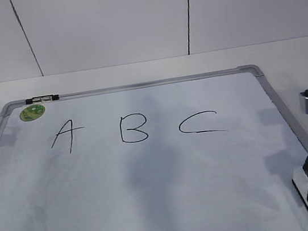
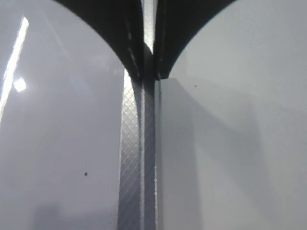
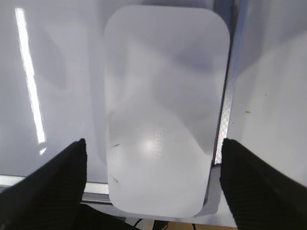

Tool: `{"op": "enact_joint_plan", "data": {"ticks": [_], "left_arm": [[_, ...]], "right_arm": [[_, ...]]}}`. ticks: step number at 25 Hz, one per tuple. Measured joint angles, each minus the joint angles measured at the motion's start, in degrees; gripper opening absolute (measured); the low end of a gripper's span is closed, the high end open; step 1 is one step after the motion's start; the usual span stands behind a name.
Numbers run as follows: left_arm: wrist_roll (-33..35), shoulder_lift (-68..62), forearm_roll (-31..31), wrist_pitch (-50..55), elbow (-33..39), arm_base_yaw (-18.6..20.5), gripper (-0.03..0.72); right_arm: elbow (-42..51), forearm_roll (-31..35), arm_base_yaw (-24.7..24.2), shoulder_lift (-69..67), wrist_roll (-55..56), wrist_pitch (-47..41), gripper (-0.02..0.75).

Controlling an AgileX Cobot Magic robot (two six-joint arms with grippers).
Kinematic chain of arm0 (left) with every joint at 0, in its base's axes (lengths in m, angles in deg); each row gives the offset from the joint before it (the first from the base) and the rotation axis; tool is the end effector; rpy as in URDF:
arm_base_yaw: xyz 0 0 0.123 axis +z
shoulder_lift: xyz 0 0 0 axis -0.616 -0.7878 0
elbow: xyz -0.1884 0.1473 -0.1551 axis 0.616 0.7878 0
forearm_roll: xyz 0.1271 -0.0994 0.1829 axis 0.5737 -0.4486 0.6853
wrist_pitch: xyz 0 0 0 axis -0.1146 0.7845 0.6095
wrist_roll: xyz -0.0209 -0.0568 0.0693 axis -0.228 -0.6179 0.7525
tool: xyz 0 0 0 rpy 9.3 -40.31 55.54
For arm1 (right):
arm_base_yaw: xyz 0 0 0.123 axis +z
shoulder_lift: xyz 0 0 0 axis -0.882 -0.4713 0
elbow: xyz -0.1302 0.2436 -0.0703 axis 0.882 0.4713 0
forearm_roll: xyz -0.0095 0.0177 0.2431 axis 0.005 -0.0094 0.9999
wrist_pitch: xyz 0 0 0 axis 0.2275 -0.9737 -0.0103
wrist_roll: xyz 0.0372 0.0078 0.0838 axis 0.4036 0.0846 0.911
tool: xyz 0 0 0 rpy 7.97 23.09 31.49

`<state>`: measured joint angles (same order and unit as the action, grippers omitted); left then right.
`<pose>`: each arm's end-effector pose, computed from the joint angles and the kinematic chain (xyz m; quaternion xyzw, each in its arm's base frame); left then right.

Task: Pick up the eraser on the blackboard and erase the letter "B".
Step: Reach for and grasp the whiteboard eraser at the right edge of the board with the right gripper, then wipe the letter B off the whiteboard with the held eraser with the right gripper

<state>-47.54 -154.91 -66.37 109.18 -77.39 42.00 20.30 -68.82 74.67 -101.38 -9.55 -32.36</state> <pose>0.3570 0.0115 0.1561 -0.0032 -0.9966 0.0753 0.0341 0.1981 0.0534 0.2055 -0.0207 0.9987 0.0466 0.0021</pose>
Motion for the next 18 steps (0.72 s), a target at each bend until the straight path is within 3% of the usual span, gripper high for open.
{"op": "enact_joint_plan", "data": {"ticks": [18], "left_arm": [[0.0,0.0,0.0,0.0,0.0,0.0,0.013]], "right_arm": [[-0.1,-1.1,0.0,-4.5,2.6,3.3,0.645]]}}
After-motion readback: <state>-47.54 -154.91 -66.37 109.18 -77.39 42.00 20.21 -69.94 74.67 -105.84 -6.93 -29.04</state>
